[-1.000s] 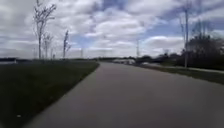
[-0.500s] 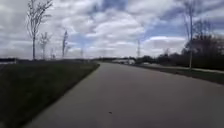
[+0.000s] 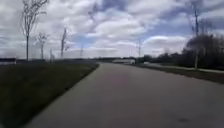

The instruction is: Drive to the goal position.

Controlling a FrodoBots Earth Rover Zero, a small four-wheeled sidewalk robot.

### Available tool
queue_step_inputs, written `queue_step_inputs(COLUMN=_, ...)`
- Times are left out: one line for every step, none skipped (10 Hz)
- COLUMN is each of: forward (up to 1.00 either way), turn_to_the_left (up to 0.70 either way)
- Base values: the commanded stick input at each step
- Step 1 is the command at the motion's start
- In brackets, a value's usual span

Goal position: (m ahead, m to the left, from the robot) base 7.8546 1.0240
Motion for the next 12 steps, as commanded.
queue_step_inputs(forward=0.98, turn_to_the_left=0.00)
queue_step_inputs(forward=0.98, turn_to_the_left=0.00)
queue_step_inputs(forward=0.98, turn_to_the_left=0.00)
queue_step_inputs(forward=0.98, turn_to_the_left=0.00)
queue_step_inputs(forward=0.98, turn_to_the_left=0.00)
queue_step_inputs(forward=0.98, turn_to_the_left=0.00)
queue_step_inputs(forward=0.98, turn_to_the_left=0.00)
queue_step_inputs(forward=0.98, turn_to_the_left=0.00)
queue_step_inputs(forward=0.98, turn_to_the_left=0.00)
queue_step_inputs(forward=0.96, turn_to_the_left=0.00)
queue_step_inputs(forward=0.96, turn_to_the_left=0.00)
queue_step_inputs(forward=0.97, turn_to_the_left=0.00)
